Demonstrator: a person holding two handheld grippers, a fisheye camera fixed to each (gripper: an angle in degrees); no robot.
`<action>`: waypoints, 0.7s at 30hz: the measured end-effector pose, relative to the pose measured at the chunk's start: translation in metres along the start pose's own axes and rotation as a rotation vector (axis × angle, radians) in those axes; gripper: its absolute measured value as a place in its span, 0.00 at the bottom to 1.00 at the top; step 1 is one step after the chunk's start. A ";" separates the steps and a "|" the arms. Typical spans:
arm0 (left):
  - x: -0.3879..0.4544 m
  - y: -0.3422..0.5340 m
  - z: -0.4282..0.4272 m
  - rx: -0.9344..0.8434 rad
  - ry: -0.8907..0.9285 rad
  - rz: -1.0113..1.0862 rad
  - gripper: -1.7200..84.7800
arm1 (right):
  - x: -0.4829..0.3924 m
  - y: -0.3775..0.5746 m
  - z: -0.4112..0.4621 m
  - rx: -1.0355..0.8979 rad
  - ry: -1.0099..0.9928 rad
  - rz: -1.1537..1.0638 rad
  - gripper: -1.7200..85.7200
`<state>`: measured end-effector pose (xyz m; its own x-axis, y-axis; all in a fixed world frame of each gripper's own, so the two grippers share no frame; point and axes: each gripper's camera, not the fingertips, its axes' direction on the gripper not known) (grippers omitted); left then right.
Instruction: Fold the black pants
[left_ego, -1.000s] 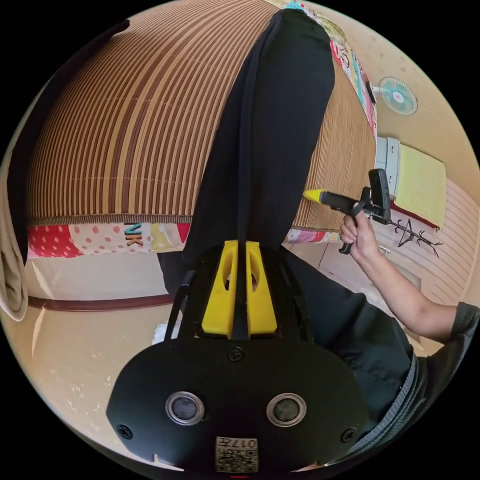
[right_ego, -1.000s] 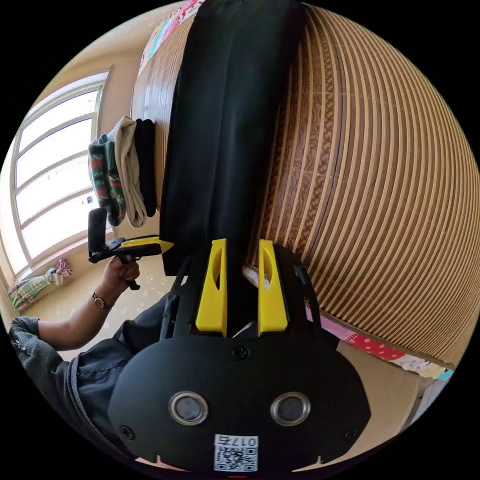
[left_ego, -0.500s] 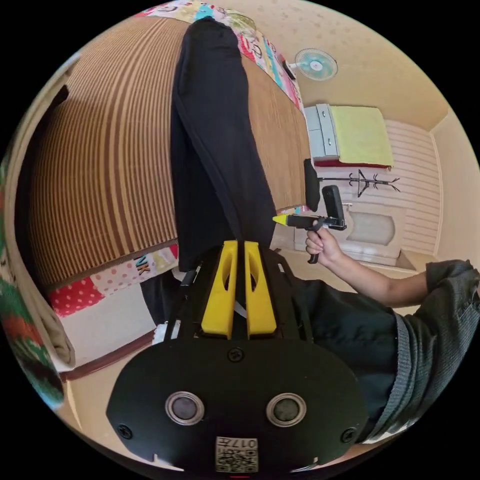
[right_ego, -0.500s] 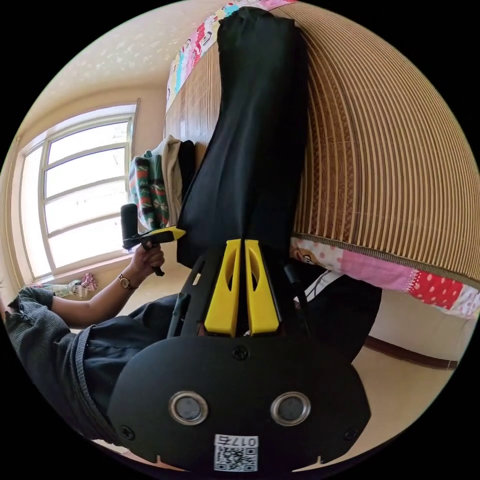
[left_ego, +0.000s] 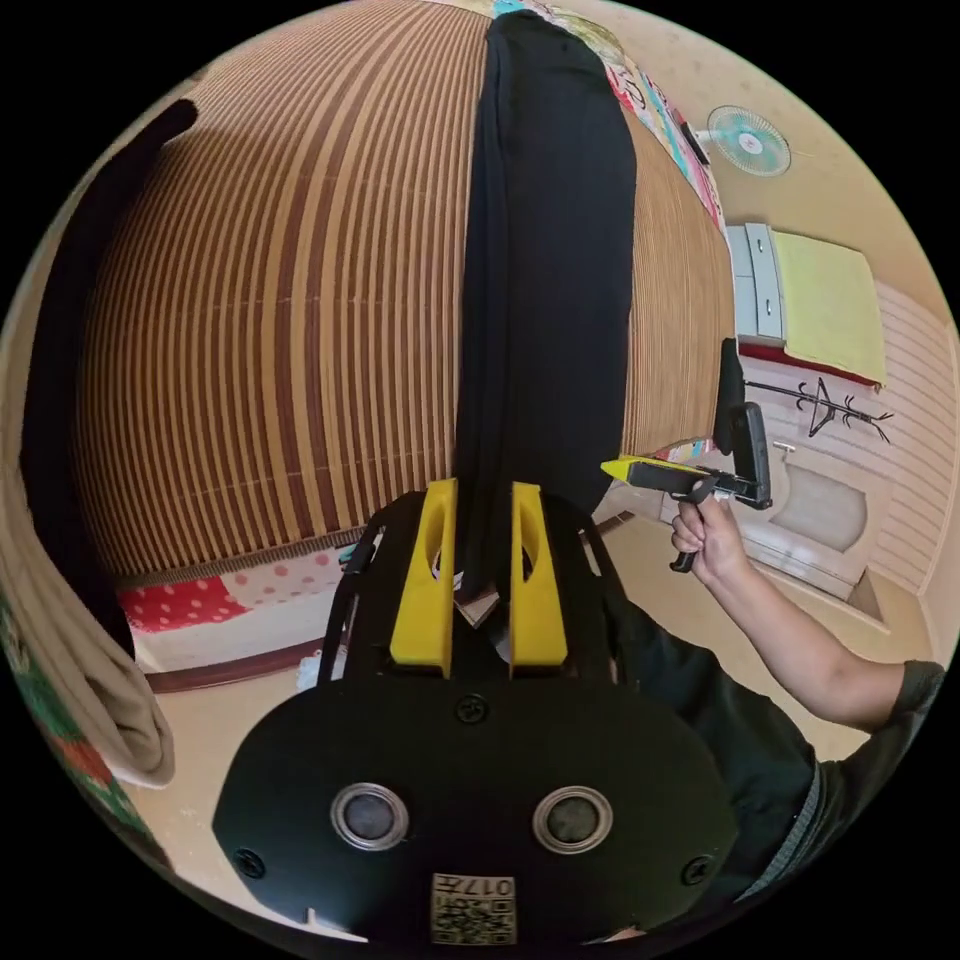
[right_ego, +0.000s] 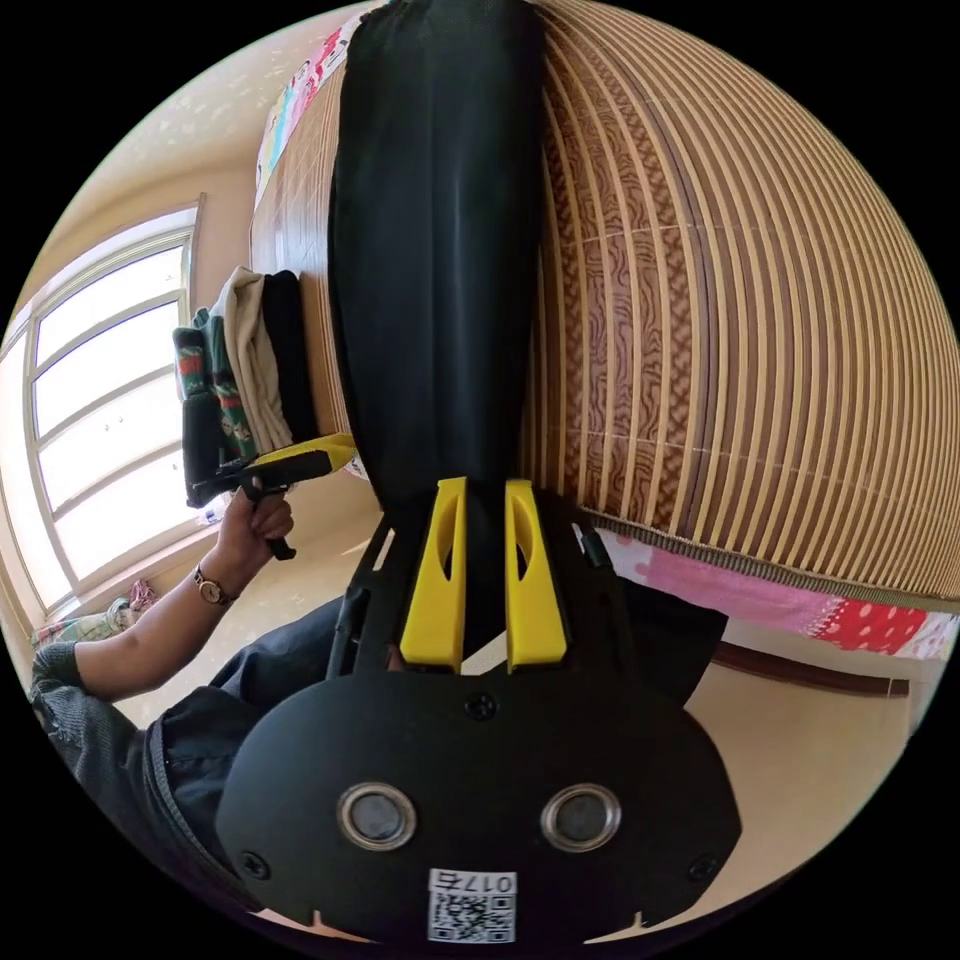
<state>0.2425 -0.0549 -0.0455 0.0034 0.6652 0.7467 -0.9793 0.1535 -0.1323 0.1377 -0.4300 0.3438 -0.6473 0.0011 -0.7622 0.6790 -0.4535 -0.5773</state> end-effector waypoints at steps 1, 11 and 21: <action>0.005 -0.006 0.012 -0.046 -0.016 0.010 0.11 | -0.001 0.001 -0.002 0.001 0.002 -0.007 0.08; 0.046 0.050 0.084 -0.390 -0.343 -0.002 0.02 | 0.021 0.057 -0.011 -0.142 0.008 0.022 0.08; 0.011 0.003 -0.035 0.212 0.225 -0.007 0.12 | 0.113 0.000 -0.128 0.211 -0.299 0.035 0.17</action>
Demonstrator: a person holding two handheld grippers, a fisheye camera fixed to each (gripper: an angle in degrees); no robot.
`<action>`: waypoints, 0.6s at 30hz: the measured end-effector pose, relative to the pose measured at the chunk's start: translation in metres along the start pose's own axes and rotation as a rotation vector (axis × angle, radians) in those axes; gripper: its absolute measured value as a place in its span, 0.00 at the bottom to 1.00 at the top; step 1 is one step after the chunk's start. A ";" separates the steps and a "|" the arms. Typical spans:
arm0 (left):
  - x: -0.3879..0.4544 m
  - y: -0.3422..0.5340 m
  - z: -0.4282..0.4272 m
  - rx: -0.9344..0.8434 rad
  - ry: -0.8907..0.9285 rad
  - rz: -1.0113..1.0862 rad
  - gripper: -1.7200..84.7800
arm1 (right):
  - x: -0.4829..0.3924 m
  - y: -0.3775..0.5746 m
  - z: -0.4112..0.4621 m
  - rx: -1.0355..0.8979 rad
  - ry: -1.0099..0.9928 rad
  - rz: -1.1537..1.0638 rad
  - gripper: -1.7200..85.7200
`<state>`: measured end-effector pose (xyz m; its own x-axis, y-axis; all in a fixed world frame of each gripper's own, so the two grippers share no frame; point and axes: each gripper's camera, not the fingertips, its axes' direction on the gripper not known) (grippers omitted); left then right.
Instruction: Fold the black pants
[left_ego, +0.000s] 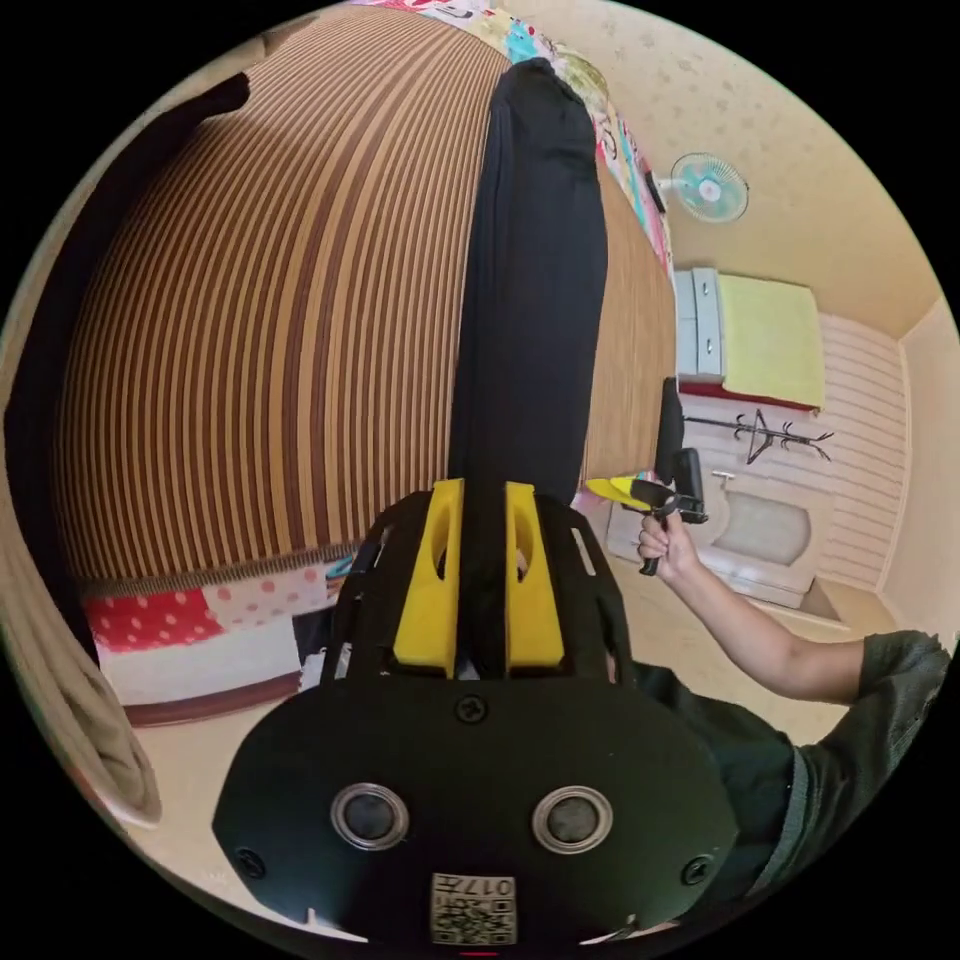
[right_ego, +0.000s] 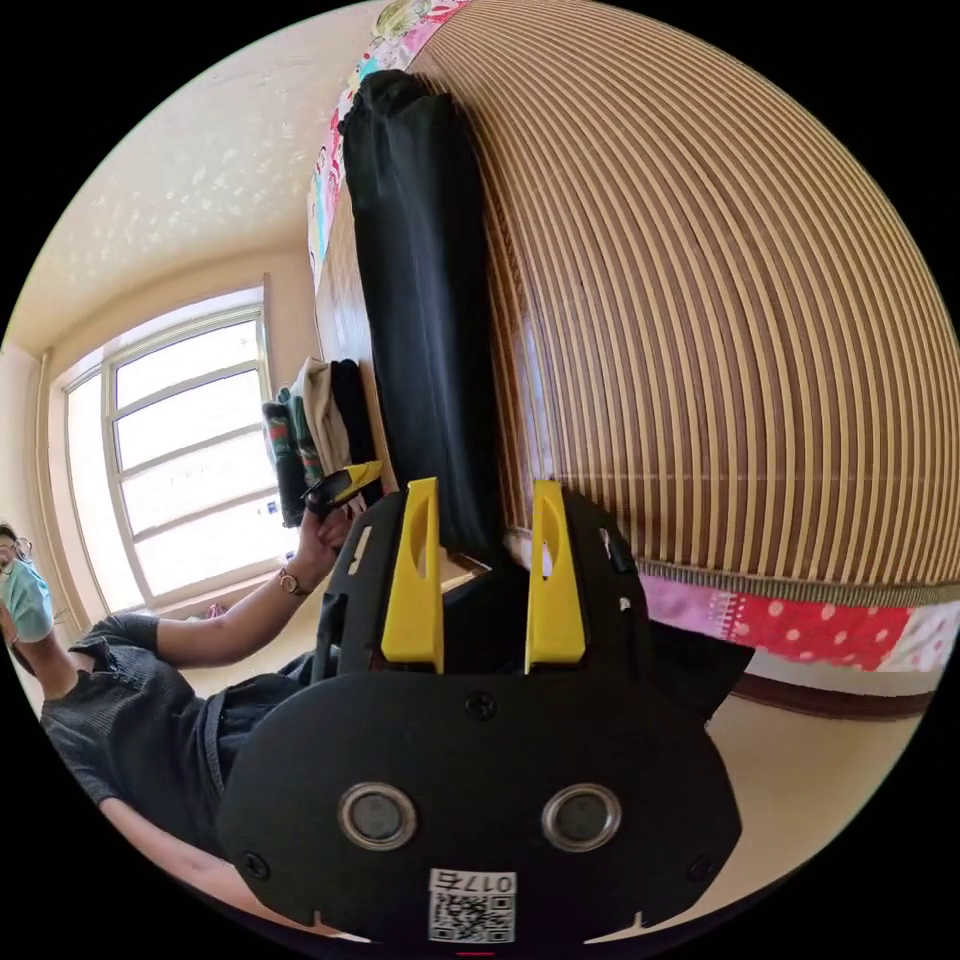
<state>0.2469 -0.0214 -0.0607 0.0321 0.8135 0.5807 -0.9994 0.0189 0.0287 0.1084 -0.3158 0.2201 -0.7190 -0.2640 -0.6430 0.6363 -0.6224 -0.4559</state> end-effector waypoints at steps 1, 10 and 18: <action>-0.001 -0.021 0.002 0.010 0.013 0.006 0.15 | 0.002 -0.009 -0.002 0.003 -0.013 -0.010 0.17; 0.013 -0.107 0.040 -0.037 0.046 0.006 0.11 | 0.012 -0.098 0.024 0.007 -0.271 -0.018 0.12; 0.029 -0.065 -0.003 -0.092 0.339 0.058 0.07 | -0.005 -0.049 -0.016 0.051 -0.565 -0.109 0.04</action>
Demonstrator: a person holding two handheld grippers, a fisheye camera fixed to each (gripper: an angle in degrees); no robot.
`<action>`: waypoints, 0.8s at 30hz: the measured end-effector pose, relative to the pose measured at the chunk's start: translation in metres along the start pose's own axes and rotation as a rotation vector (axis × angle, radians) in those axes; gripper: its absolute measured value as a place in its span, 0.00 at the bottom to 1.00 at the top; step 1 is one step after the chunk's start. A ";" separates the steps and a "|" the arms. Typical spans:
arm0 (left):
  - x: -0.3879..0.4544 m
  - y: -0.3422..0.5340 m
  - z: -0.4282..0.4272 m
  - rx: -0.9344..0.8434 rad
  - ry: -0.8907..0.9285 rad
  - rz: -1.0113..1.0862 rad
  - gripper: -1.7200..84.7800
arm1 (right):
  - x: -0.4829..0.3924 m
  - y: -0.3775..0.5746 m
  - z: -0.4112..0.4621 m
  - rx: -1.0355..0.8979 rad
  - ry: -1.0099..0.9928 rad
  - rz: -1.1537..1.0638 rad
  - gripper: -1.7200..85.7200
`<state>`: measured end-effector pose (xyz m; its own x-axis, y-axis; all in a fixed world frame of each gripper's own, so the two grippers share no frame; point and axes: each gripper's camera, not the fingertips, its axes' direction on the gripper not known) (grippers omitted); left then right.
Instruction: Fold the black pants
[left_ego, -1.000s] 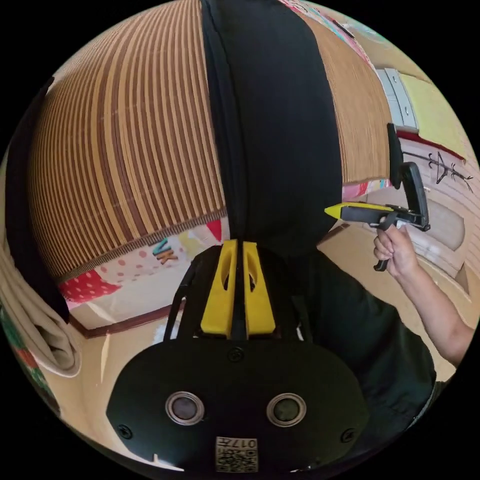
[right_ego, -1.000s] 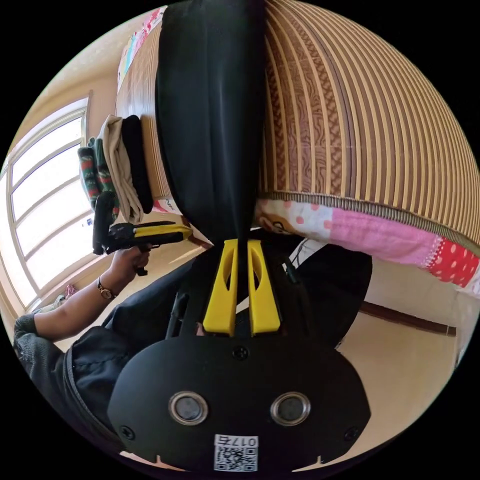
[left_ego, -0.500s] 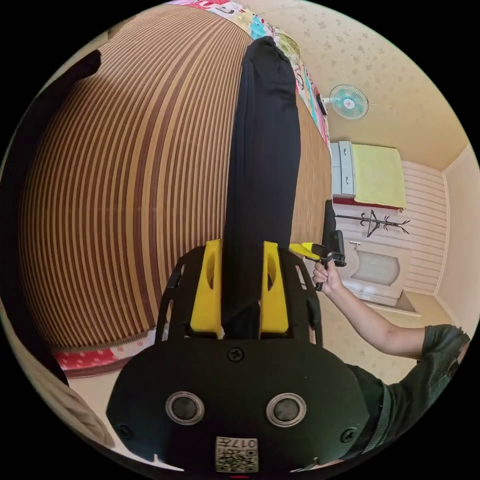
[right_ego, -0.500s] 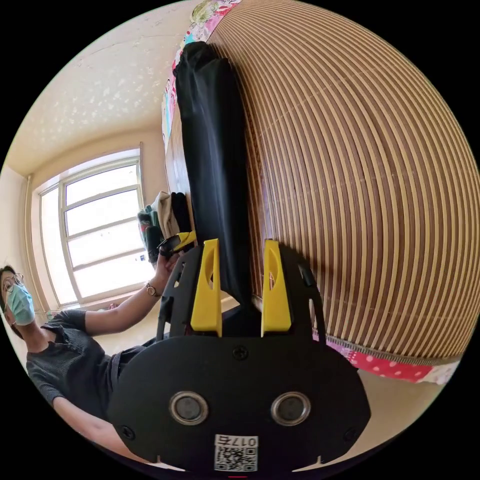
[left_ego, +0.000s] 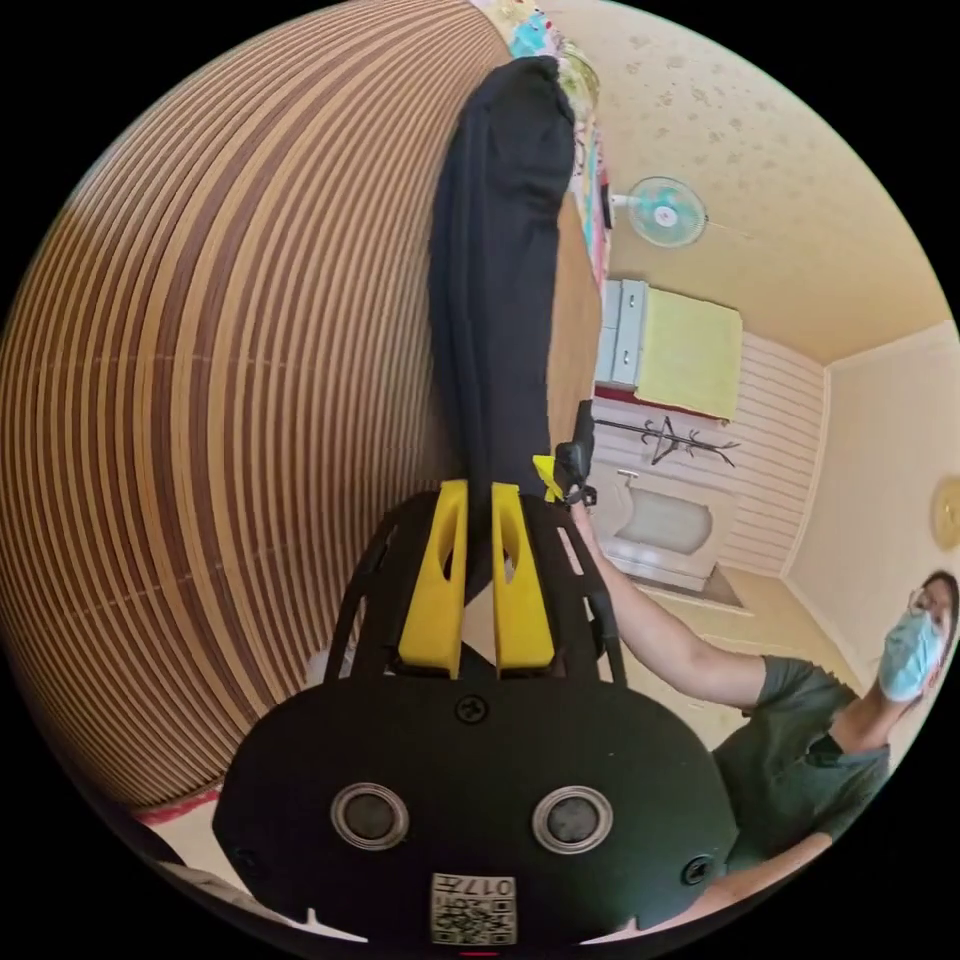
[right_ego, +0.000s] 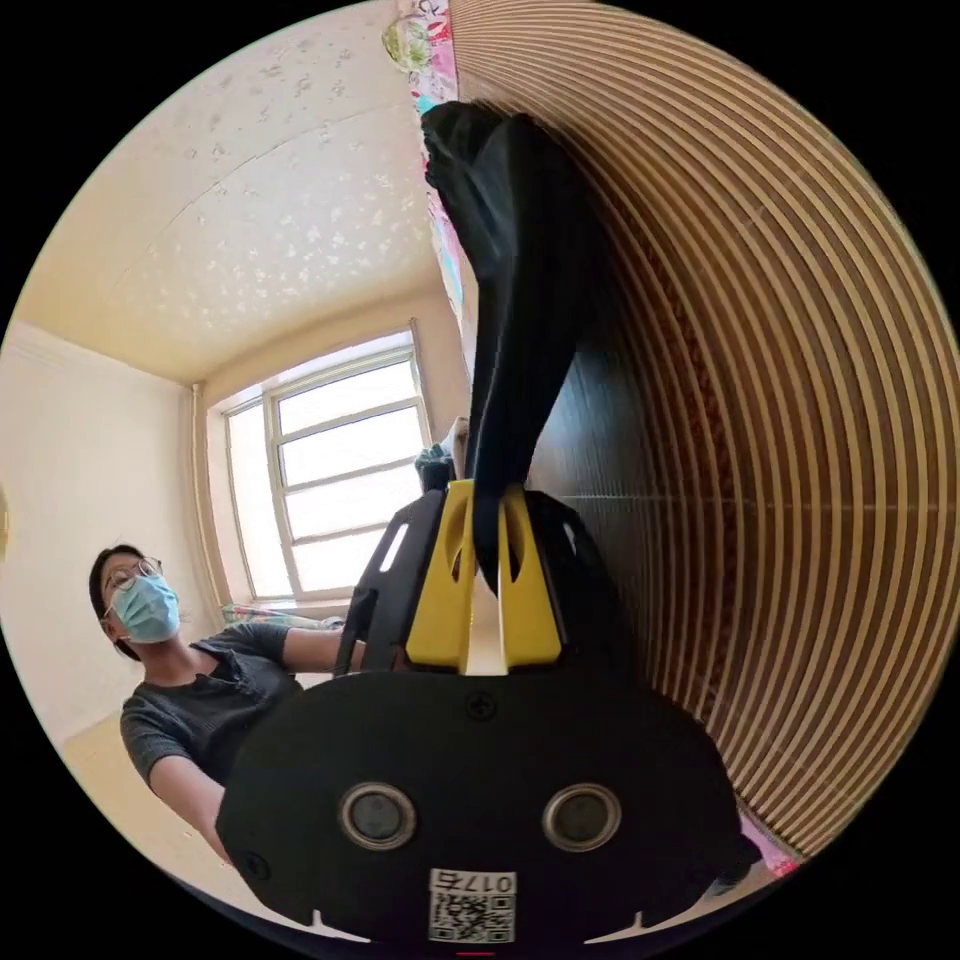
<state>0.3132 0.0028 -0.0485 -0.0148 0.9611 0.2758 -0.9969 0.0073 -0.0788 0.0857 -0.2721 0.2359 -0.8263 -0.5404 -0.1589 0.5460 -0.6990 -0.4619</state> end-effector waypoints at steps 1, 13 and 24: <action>0.020 0.016 -0.006 -0.005 0.040 0.062 0.07 | -0.012 0.007 -0.002 -0.008 -0.015 -0.023 0.04; 0.300 0.178 -0.072 0.053 0.132 0.614 0.07 | -0.309 0.116 0.004 -0.113 0.067 -0.525 0.02; 0.469 0.146 -0.115 0.230 -0.007 0.755 0.07 | -0.443 0.032 0.040 -0.084 0.398 -0.716 0.02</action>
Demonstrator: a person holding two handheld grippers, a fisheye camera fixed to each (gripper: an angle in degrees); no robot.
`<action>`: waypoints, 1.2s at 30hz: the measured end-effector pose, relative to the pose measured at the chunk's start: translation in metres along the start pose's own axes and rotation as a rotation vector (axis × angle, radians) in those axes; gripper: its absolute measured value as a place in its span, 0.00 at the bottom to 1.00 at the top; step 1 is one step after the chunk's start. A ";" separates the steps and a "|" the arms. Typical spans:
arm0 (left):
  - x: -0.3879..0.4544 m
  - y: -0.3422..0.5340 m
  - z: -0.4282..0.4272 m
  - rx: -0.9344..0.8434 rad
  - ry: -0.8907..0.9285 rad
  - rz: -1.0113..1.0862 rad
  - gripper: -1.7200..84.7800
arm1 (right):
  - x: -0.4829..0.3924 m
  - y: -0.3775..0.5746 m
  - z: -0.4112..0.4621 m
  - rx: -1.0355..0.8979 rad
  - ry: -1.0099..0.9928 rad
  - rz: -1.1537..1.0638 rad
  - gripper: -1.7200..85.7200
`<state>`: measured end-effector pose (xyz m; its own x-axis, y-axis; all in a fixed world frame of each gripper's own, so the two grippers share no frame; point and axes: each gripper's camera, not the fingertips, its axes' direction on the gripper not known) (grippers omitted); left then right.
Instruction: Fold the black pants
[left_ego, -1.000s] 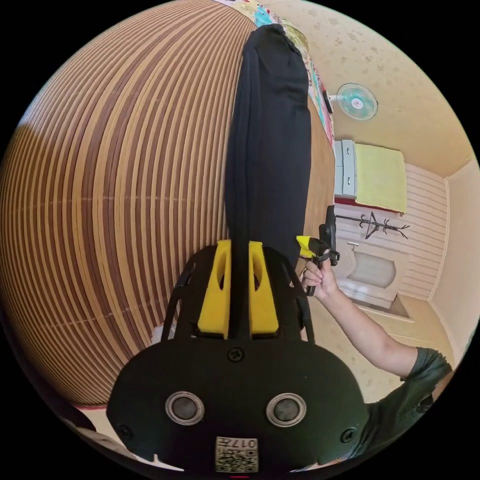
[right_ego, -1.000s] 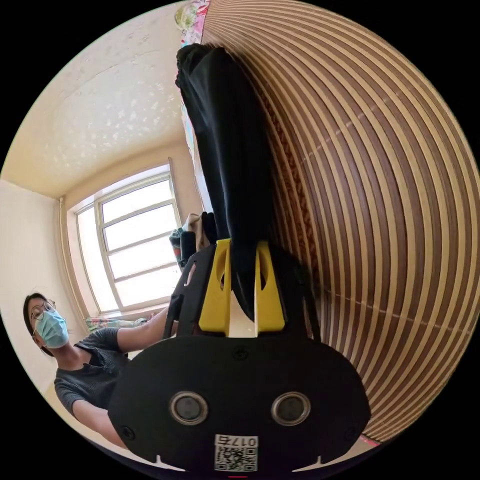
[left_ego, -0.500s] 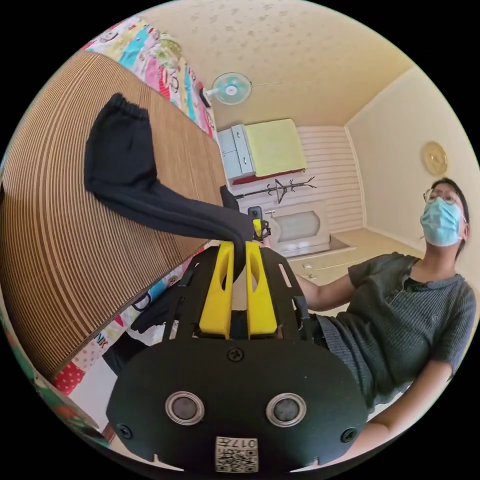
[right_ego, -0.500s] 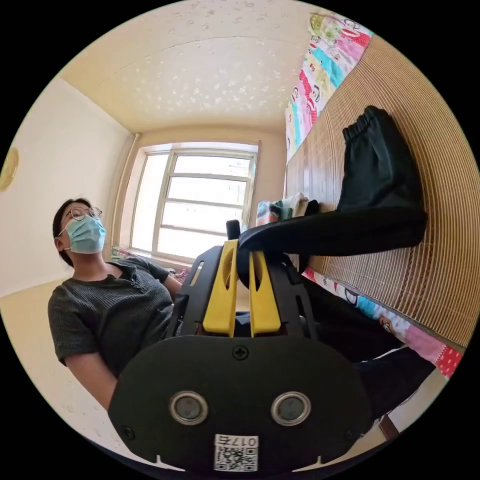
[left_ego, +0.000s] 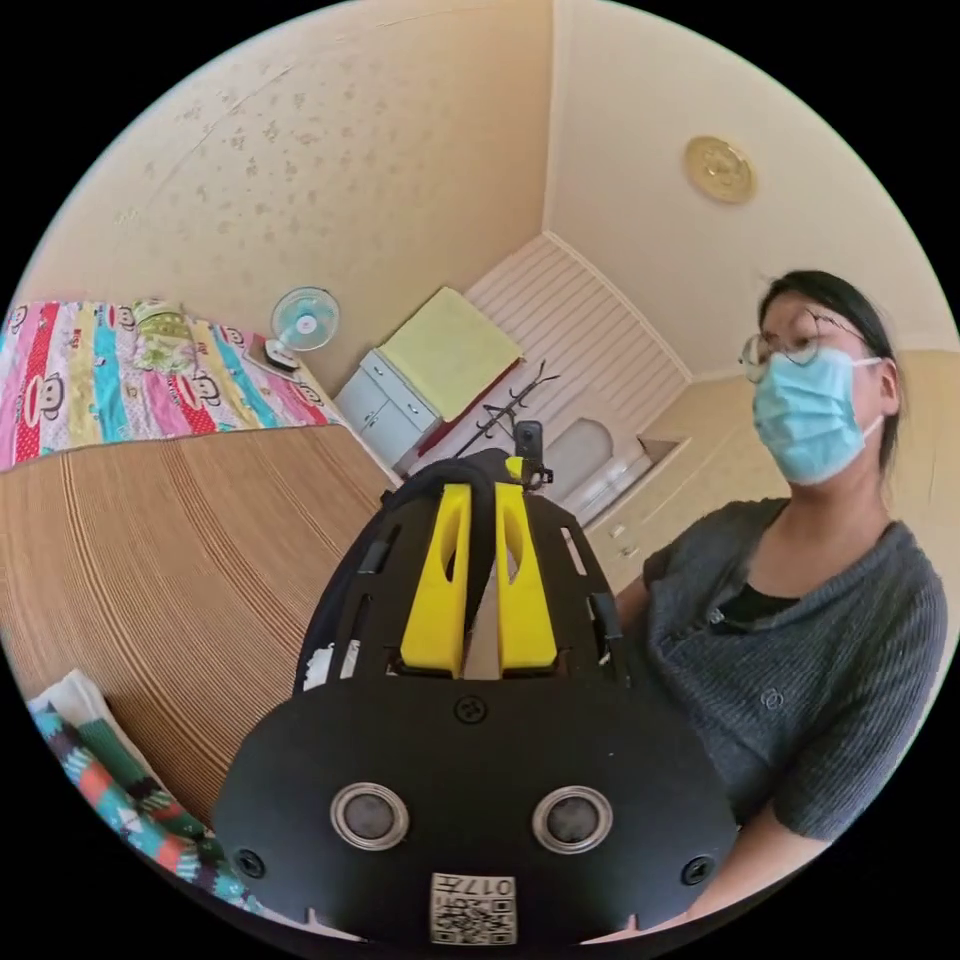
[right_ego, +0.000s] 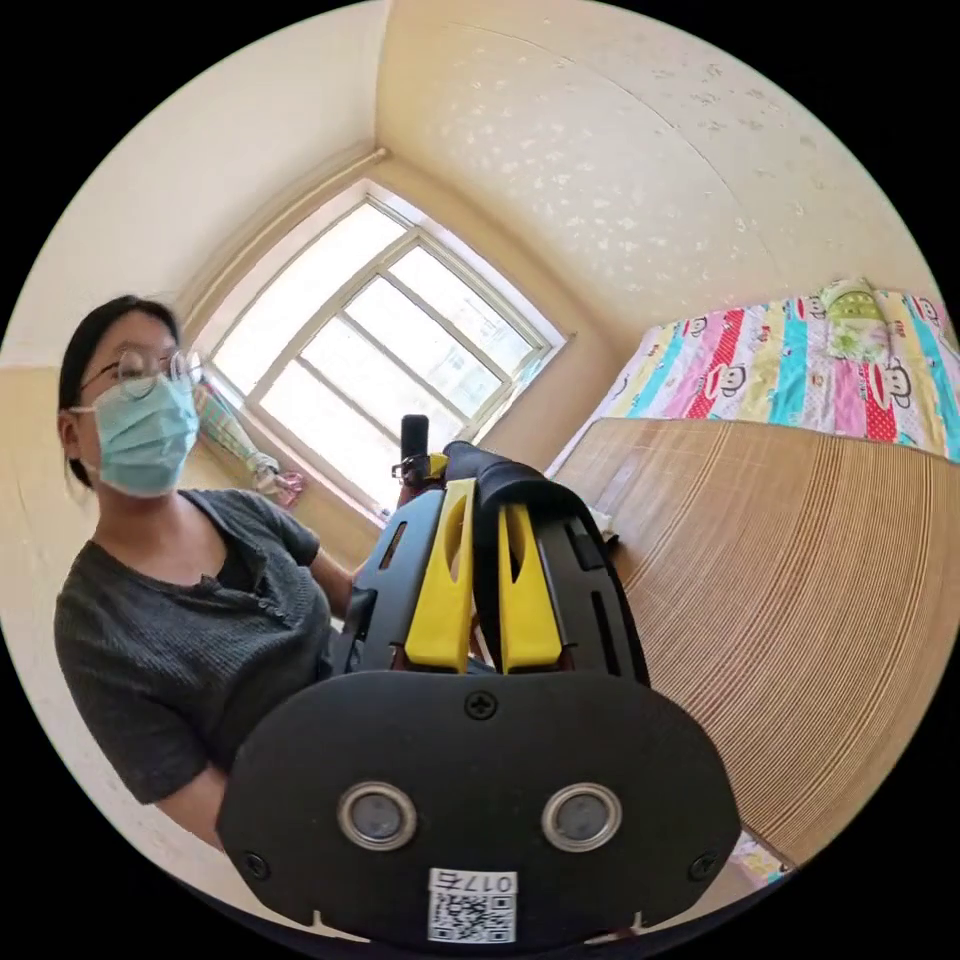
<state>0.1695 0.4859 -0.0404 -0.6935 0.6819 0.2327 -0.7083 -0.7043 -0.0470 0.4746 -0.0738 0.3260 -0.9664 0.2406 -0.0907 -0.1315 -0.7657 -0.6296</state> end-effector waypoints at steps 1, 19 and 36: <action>-0.019 -0.010 0.010 -0.012 -0.060 -0.048 0.07 | 0.015 -0.005 0.006 -0.009 0.016 0.026 0.02; -0.231 0.188 0.208 -0.460 -0.313 -0.697 0.08 | 0.301 0.255 0.197 -0.366 0.165 0.766 0.09; -0.341 0.125 0.268 -0.350 -0.240 -0.820 0.24 | 0.490 0.214 0.206 -0.201 -0.046 0.846 0.22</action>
<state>0.3530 0.1122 0.1348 0.0606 0.8544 0.5161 -0.9924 0.1072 -0.0609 -0.0724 -0.2428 0.3054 -0.7305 -0.3896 -0.5609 0.6721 -0.5555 -0.4895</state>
